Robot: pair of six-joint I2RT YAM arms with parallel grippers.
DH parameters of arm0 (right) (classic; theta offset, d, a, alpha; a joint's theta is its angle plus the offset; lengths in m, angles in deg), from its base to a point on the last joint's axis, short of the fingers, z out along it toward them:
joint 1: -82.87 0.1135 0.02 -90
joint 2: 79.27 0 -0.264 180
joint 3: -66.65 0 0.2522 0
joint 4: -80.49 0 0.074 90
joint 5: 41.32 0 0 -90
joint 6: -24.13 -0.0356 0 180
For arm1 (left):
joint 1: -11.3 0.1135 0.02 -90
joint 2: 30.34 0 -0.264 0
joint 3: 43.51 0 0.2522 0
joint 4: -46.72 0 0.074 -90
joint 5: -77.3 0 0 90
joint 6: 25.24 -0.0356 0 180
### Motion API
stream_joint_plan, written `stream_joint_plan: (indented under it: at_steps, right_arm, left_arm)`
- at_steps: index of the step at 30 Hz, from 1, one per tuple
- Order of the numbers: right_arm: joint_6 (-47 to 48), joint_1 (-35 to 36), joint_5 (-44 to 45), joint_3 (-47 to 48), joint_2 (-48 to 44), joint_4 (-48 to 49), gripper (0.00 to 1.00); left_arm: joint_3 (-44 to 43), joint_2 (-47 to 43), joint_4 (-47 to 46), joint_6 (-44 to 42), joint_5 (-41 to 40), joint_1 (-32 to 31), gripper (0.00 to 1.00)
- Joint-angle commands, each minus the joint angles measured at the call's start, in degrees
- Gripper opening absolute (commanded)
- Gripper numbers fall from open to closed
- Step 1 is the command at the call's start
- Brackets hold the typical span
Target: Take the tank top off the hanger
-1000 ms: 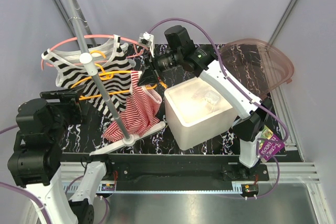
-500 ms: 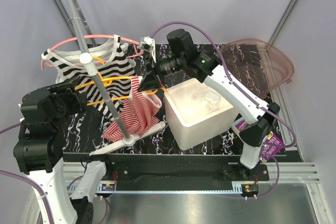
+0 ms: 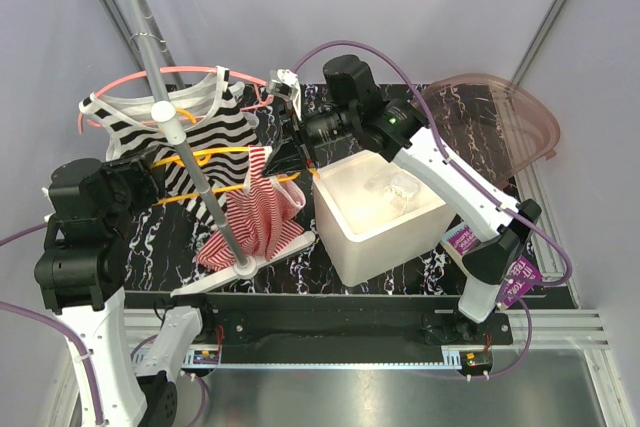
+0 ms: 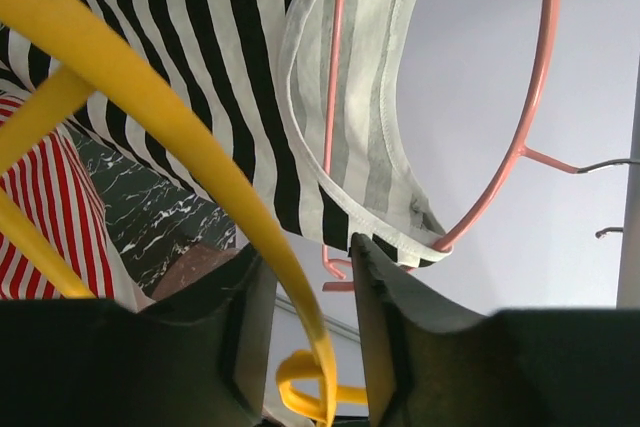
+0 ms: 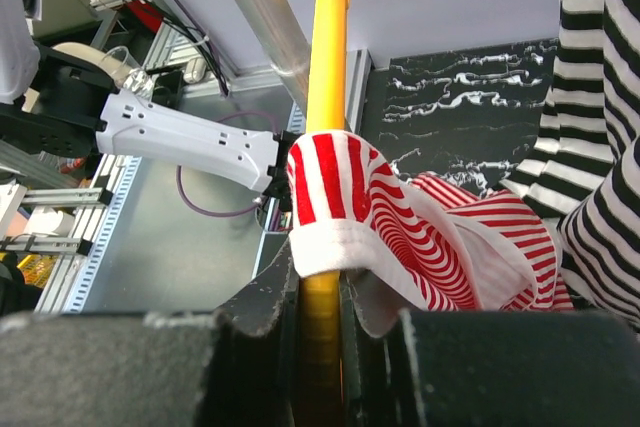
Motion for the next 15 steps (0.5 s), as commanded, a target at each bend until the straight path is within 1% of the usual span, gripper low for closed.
stream_joint_plan:
  at_steps: [1, 3, 4, 5, 6, 8, 10, 11, 12, 13, 15]
  right_arm:
    - [-2.2, 1.4, -3.1, 5.4, 0.0, 4.9, 0.0]
    - [-2.6, 1.5, -2.9, 6.2, 0.6, 4.8, 0.0]
    - [-2.7, 1.6, -2.4, 6.3, 0.7, 4.9, 0.0]
    - [-3.0, 1.8, -2.0, 6.4, 0.9, 5.0, 0.0]
    - [-3.7, 1.8, -1.5, 6.6, 1.2, 5.0, 0.0]
    - [-4.5, 2.5, 0.7, 7.3, 1.7, 5.1, 0.0]
    - [-6.2, 2.6, 3.7, 7.9, 2.7, 5.1, 0.16]
    - [-6.9, 3.0, 4.6, 8.4, 3.0, 5.1, 0.25]
    - [-8.6, 3.0, 6.0, 8.6, 3.7, 5.1, 0.32]
    - [-9.2, 3.0, 6.5, 8.8, 4.0, 5.1, 0.33]
    - [-10.7, 3.0, 7.9, 8.9, 4.6, 5.1, 0.4]
  left_arm:
    - [0.4, -1.6, -4.8, -2.2, 0.8, 0.3, 0.26]
    - [0.4, -2.9, -4.8, -2.6, 0.8, 0.3, 0.16]
    - [0.6, -3.4, -4.8, -2.7, 0.3, 0.2, 0.08]
    - [0.6, -3.9, -4.7, -2.8, 0.1, 0.3, 0.05]
    - [0.8, -4.9, -4.6, -2.8, 0.1, 0.3, 0.0]
    - [1.6, -5.8, -4.6, -2.1, 0.1, 0.3, 0.0]
    - [1.6, -6.6, -4.6, -1.7, -1.3, 0.3, 0.0]
    - [1.0, -6.8, -4.6, -2.8, -2.3, 0.3, 0.0]
    - [0.6, -6.8, -4.5, -3.4, -3.4, 0.3, 0.0]
    - [0.2, -6.8, -4.3, -3.7, -5.2, 0.2, 0.0]
    - [-1.3, -6.7, -4.2, -5.4, -6.8, 0.2, 0.0]
